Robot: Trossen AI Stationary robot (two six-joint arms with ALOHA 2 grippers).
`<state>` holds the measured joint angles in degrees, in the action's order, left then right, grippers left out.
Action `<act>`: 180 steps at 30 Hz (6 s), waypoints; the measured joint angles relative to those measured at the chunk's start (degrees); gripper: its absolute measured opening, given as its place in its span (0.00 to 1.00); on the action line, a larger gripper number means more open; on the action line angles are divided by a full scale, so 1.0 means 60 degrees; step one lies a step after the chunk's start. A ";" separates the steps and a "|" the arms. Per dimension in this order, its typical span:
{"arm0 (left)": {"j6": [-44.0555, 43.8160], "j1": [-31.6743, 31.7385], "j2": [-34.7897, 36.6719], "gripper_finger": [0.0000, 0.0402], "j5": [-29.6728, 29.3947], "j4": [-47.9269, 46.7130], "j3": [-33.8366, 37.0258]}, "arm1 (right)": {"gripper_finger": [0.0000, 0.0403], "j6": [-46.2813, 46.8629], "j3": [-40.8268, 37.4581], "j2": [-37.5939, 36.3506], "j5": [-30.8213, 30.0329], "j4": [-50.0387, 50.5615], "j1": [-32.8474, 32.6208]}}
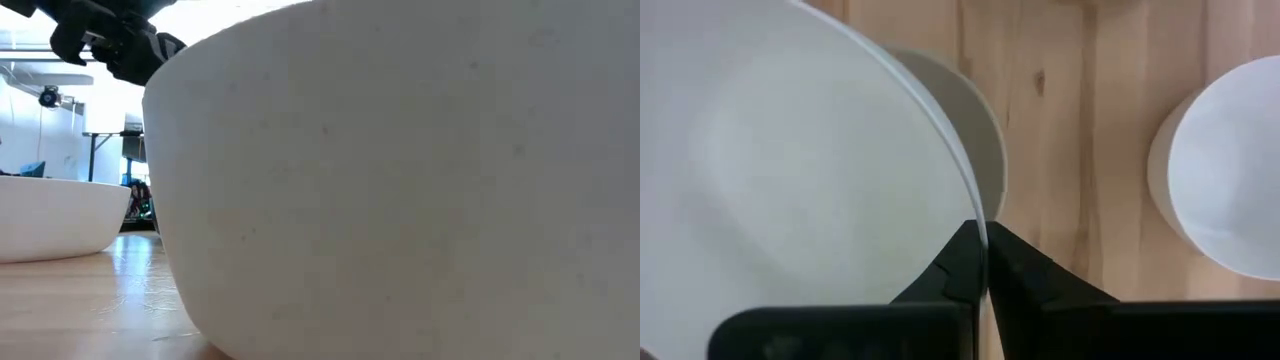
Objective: Nest bowls inside each other
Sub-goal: Stack the white bowl on top of the light brown bowl, then stack the brown bowl on top of the white bowl
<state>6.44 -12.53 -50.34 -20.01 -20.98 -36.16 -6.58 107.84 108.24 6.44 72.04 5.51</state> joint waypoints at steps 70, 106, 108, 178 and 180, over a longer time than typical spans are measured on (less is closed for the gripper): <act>-0.0758 0.0000 0.0327 0.00 -0.0076 -0.1178 0.0025 | 0.21 -0.3400 0.2760 0.3564 -0.0259 0.1255 -0.0293; -0.1527 -0.0053 0.0085 0.00 0.0078 -0.1153 0.0246 | 0.02 0.0018 0.0395 0.0133 0.0145 0.2056 -0.1672; -0.1763 -0.0134 0.0015 0.00 0.0167 -0.1179 0.0366 | 0.02 0.0750 -0.0643 -0.0935 0.0164 0.1208 -0.2272; 0.4000 -0.0663 -0.2019 0.00 -0.0040 0.6586 0.0401 | 0.03 0.4738 -0.7157 -0.2028 -0.0956 -0.2986 -0.8204; 0.4000 -0.0663 -0.2019 0.00 -0.0040 0.6591 0.0401 | 0.02 0.4738 -0.7133 -0.2149 -0.0929 -0.2722 -0.8082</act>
<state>30.44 -16.51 -62.46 -20.25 18.56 -33.76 21.85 65.04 95.35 0.86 55.71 -42.99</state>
